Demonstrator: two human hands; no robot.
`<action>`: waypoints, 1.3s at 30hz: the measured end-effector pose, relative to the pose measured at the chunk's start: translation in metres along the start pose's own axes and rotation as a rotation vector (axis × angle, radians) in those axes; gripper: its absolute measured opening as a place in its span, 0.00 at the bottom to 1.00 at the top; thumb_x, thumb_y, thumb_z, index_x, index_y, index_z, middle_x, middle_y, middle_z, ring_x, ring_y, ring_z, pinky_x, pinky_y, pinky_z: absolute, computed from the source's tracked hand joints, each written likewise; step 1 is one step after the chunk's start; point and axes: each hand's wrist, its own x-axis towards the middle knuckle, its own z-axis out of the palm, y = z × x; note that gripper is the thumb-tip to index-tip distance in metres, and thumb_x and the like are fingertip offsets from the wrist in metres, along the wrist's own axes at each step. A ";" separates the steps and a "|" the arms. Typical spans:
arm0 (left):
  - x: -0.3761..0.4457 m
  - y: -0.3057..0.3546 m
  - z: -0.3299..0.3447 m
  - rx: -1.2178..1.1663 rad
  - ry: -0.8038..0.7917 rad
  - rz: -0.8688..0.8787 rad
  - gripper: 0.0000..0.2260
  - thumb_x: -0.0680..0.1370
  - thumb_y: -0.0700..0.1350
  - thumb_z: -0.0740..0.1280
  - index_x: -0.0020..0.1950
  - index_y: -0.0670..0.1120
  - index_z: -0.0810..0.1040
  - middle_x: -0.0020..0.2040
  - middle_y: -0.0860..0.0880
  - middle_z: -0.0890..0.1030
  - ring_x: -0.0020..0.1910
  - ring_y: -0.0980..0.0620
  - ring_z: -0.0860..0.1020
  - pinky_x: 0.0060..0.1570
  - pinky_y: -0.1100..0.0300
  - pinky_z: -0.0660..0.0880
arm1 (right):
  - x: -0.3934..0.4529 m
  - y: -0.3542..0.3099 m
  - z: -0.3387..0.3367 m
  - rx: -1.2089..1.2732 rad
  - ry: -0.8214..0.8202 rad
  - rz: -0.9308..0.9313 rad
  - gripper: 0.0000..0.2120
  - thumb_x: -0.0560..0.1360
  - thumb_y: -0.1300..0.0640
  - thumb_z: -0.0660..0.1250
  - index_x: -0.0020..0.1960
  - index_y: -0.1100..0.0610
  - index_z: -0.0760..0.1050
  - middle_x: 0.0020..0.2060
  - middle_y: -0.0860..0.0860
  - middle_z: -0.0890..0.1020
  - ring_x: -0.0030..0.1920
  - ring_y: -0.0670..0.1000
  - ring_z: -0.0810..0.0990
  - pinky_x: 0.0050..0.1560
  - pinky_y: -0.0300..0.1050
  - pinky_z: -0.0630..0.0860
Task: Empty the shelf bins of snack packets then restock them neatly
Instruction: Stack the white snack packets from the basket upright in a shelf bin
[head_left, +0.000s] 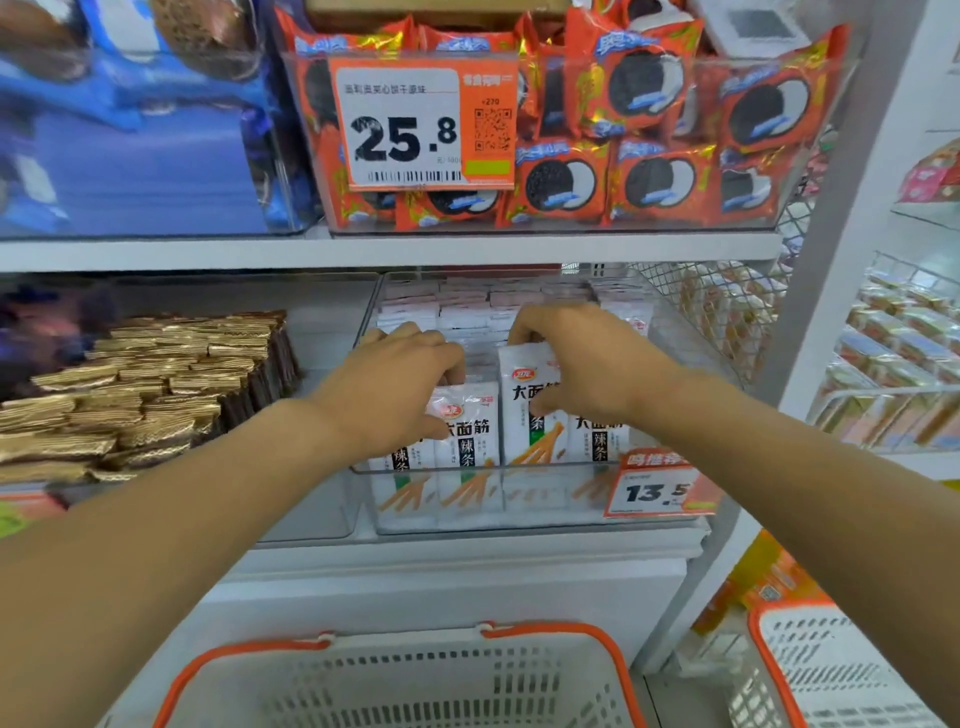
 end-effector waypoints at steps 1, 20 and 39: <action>-0.001 -0.002 0.000 -0.003 -0.019 0.001 0.22 0.74 0.53 0.75 0.64 0.53 0.71 0.62 0.55 0.75 0.62 0.51 0.70 0.59 0.54 0.65 | -0.001 0.000 0.000 -0.048 -0.019 -0.004 0.27 0.66 0.51 0.82 0.60 0.51 0.73 0.56 0.50 0.80 0.54 0.54 0.77 0.55 0.50 0.74; 0.016 0.052 0.019 -0.163 0.222 0.038 0.24 0.81 0.61 0.60 0.73 0.50 0.70 0.70 0.52 0.72 0.71 0.50 0.67 0.74 0.50 0.57 | -0.013 0.043 -0.007 -0.017 -0.300 0.416 0.50 0.65 0.50 0.83 0.79 0.52 0.58 0.65 0.56 0.78 0.52 0.52 0.80 0.57 0.47 0.74; 0.033 0.046 0.018 0.106 -0.098 0.031 0.28 0.84 0.62 0.49 0.82 0.55 0.48 0.83 0.52 0.50 0.81 0.48 0.47 0.78 0.39 0.45 | -0.006 0.056 -0.008 0.137 -0.471 0.333 0.60 0.70 0.45 0.78 0.81 0.48 0.33 0.82 0.52 0.50 0.76 0.59 0.65 0.68 0.50 0.71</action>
